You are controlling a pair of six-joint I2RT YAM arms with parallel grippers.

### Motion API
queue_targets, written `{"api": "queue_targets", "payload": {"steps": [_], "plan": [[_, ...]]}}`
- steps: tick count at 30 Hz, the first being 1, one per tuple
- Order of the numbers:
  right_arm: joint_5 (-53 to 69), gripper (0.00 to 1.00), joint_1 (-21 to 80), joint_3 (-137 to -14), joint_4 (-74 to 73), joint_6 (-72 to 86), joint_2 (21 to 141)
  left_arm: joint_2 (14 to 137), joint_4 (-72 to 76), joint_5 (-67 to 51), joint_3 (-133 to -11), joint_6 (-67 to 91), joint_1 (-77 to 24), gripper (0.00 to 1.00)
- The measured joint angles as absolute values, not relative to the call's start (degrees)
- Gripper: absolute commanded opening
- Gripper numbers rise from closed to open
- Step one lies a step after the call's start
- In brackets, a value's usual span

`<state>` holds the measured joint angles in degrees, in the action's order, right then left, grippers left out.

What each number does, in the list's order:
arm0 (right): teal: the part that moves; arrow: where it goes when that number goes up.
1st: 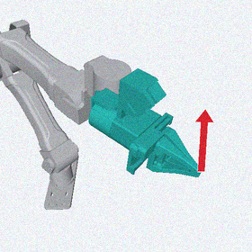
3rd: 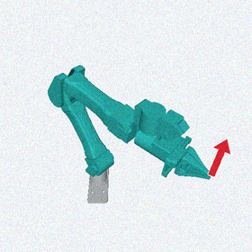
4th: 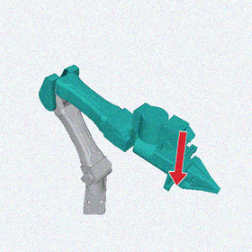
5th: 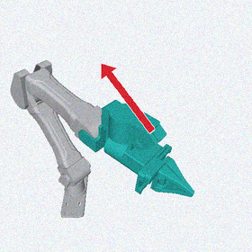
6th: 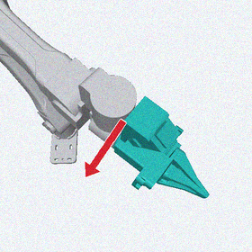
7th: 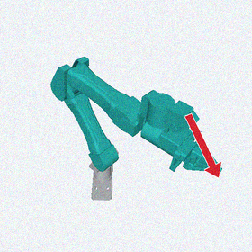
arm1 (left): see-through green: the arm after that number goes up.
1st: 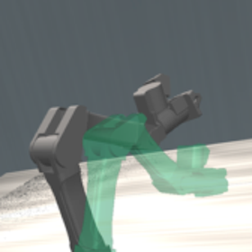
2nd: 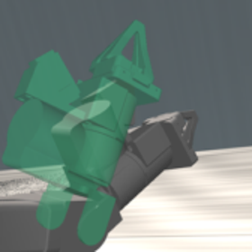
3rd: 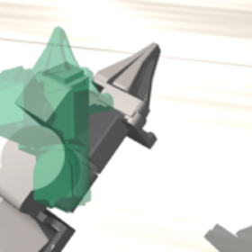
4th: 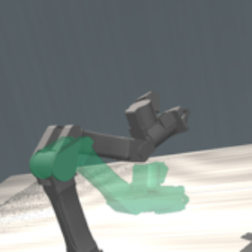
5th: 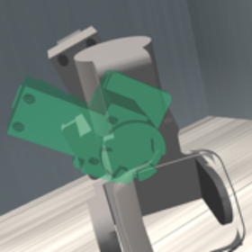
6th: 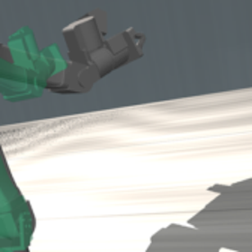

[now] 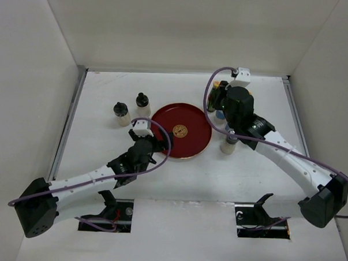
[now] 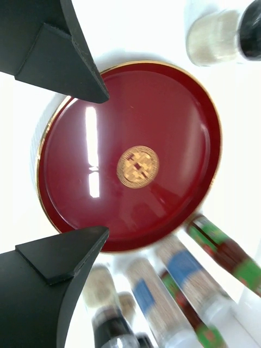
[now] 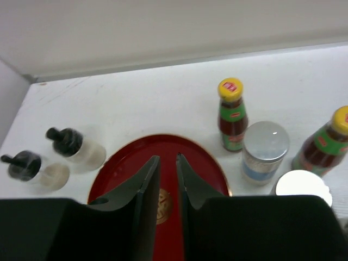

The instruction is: Organize the condiment bottles

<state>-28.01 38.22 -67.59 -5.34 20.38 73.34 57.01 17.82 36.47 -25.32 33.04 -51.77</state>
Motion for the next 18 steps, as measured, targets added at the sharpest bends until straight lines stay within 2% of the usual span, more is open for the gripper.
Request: {"api": "queue_targets", "payload": {"steps": [3, 4, 6, 7, 8, 9, 12, 18], "plan": [[-30.2, 0.52, 36.3, -71.6, -7.6, 19.4, 76.6, 53.3, 19.2, 36.4, -23.4, 33.3, -51.4, 1.0], [-30.8, 0.57, 35.6, -72.5, -8.0, 19.2, 77.7, 52.5, 19.3, 36.4, -23.1, 33.3, -51.1, 0.88], [-31.7, 0.66, 33.9, -74.4, -8.8, 18.6, 80.4, 51.9, 19.6, 36.2, -22.8, 33.6, -50.6, 0.48], [-31.9, 0.69, 33.0, -75.4, -9.1, 18.2, 82.0, 51.8, 19.6, 36.2, -22.7, 33.9, -50.3, 0.32], [-32.0, 0.71, 32.1, -76.6, -9.5, 17.8, 83.8, 51.8, 19.6, 36.0, -22.6, 34.0, -50.0, 0.23], [-32.0, 0.73, 31.2, -77.7, -9.9, 17.5, 85.5, 51.7, 19.4, 35.9, -22.5, 33.8, -49.7, 0.2], [-31.7, 0.77, 29.2, -80.4, -10.1, 16.7, 90.6, 51.5, 18.7, 35.4, -22.3, 33.9, -48.7, 0.19], [-28.4, 0.77, 26.8, -83.2, -9.1, 16.0, 98.2, 51.2, 19.0, 32.1, -21.1, 34.7, -45.7, 0.26]]}}
